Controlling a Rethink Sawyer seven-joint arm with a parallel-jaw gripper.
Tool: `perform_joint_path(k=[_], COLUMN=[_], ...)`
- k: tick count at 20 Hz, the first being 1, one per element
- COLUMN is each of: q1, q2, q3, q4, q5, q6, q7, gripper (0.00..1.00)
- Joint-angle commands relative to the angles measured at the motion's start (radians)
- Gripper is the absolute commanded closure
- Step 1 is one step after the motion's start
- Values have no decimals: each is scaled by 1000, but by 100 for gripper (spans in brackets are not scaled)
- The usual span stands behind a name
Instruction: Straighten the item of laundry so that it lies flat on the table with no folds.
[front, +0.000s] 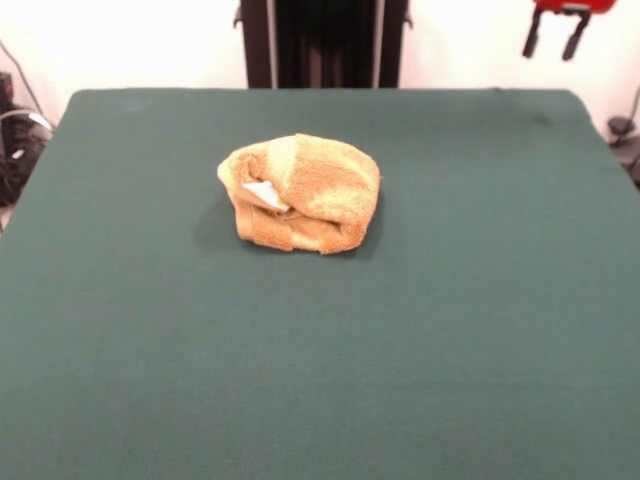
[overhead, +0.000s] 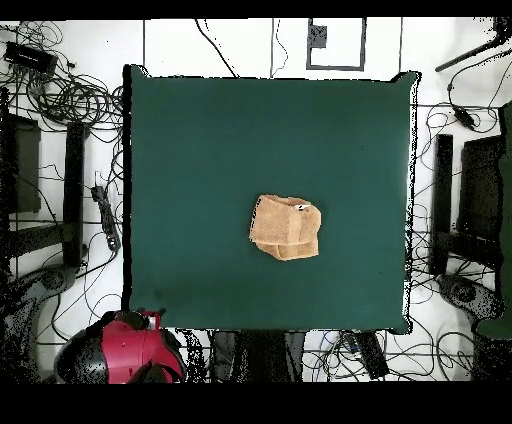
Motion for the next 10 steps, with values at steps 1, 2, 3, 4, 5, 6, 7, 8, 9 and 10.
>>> perform_joint_path(k=[1, 2, 3, 4, 5, 6, 7, 8, 9, 10], q1=[-39, -40, -42, -44, -47, -49, -55, -58, -63, -69], q2=[0, 1, 2, 3, 5, 8, 11, 14, 14, 16], q3=[85, 85, 85, 85, 86, 86, 84, 82, 85, 87], q4=[25, 24, 23, 23, 23, 22, 16, 15, 19, 19], q5=[1, -1, -4, -7, -8, -9, -13, -17, -19, -22], q6=[-28, -32, -34, -36, -43, -48, -47, -47, -52, -56], q7=[183, 182, 180, 178, 178, 178, 172, 168, 170, 169], gripper=[0, 0, 0, 0, 0, 0, 0, 0, 0, 0])
